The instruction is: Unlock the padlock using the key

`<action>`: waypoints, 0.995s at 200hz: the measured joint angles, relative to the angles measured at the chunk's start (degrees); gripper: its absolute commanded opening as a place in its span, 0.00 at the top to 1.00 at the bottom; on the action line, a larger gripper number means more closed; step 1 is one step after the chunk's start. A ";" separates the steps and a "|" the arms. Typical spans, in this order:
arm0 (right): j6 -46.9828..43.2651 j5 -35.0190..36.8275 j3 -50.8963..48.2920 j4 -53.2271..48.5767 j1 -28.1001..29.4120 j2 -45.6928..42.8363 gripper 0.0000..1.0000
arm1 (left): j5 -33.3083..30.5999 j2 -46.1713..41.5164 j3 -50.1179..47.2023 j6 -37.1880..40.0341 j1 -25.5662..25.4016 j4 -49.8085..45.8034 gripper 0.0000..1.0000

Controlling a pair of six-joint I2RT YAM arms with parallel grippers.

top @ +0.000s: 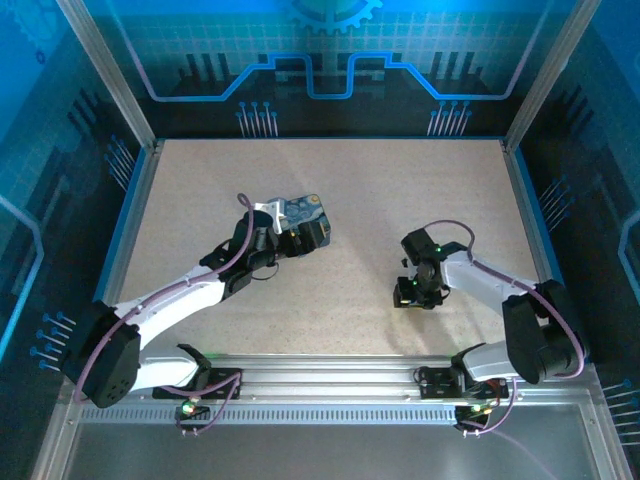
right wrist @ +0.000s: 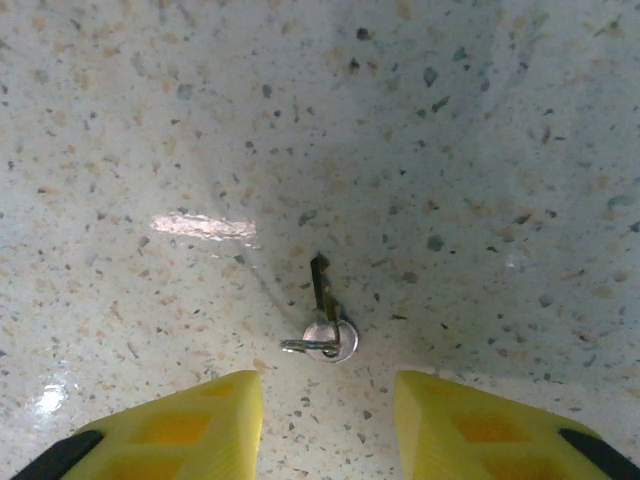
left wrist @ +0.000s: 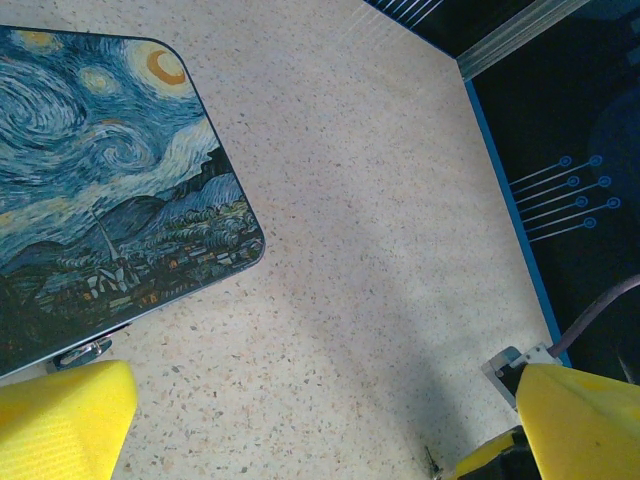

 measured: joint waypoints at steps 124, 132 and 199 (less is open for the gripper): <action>0.04 1.07 0.00 1.73 1.01 2.47 0.83 | 0.00 0.00 0.00 0.00 0.00 0.00 0.01; 0.07 1.03 0.00 1.73 1.11 2.49 0.86 | 0.02 0.00 0.00 0.00 0.00 -0.02 0.01; -0.02 1.62 0.00 1.66 1.44 1.92 1.00 | -0.04 -0.17 0.00 0.17 0.00 -0.68 0.01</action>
